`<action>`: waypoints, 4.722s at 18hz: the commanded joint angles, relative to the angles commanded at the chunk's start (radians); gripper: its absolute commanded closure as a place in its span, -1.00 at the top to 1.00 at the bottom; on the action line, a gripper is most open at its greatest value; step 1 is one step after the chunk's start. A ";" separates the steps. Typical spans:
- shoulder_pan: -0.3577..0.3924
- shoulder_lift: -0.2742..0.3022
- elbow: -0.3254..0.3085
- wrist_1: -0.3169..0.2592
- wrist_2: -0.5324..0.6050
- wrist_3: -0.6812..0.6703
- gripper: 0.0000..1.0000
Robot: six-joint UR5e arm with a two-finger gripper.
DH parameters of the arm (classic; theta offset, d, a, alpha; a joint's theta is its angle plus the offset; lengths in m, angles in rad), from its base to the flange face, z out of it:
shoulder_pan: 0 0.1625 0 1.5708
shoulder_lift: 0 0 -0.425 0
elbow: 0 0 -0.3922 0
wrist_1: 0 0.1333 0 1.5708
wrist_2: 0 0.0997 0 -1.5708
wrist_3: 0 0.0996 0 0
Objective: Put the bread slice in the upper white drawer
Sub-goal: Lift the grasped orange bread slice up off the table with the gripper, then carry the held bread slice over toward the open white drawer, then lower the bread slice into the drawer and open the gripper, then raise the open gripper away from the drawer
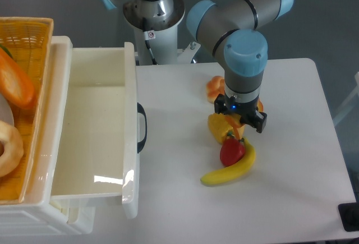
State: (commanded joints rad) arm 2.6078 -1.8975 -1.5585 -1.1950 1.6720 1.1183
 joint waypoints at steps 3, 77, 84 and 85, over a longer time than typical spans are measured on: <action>0.003 0.017 -0.005 -0.005 -0.002 -0.002 -0.82; -0.265 0.253 0.077 -0.209 -0.474 -0.839 0.43; -0.276 0.245 0.078 -0.209 -0.474 -0.839 0.43; -0.276 0.245 0.080 -0.209 -0.474 -0.838 0.48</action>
State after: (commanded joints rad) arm 2.3317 -1.6521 -1.4788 -1.4036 1.1980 0.2807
